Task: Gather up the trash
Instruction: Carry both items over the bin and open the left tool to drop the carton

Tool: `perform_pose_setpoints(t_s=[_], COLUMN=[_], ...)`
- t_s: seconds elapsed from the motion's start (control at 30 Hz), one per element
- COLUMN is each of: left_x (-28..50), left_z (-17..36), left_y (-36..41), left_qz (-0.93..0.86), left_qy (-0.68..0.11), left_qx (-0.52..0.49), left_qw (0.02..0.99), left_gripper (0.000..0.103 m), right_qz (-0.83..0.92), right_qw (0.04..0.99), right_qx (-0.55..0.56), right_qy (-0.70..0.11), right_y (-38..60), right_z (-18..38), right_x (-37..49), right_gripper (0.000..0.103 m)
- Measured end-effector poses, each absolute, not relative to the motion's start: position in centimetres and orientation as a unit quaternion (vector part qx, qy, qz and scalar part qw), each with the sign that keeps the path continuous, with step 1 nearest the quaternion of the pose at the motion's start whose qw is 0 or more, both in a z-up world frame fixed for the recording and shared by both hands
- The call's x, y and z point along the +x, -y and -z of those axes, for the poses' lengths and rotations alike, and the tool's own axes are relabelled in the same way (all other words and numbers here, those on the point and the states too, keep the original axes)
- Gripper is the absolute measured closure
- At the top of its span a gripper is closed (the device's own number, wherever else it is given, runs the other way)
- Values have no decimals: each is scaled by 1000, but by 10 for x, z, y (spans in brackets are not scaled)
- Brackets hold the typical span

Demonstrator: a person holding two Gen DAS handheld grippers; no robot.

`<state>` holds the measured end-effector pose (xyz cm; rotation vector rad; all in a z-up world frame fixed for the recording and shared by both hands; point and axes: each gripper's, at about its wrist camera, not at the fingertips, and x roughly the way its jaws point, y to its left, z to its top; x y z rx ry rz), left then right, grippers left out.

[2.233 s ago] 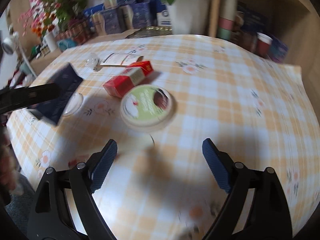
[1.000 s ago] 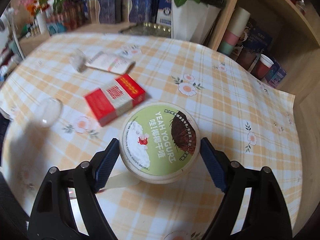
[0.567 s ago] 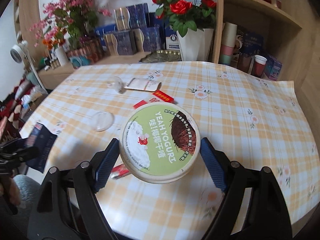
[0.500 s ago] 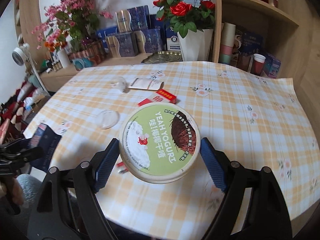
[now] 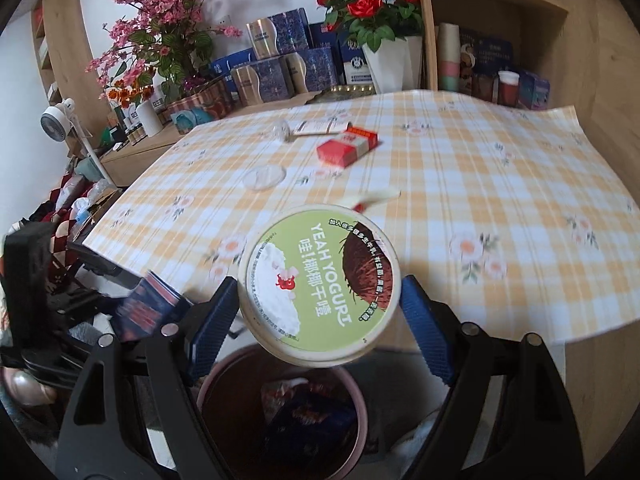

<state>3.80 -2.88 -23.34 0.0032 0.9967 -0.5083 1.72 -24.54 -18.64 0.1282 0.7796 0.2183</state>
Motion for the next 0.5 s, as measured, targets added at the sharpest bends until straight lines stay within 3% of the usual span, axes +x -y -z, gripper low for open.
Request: perform_pose_setpoints(t_s=[0.3,0.5], left_x=[29,33], left_z=[280,281], left_y=[51,51], left_qz=[260,256], left_qy=[-529,-527], left_qx=[17,2], left_qw=[807,811], left_gripper=[22,10], right_qz=[-107,-104], right_qw=[912,910], right_qx=[70,73], right_qy=[-390,-395], right_y=[248,248], right_z=[196,201], right_x=[0,-5], right_gripper=[22,22])
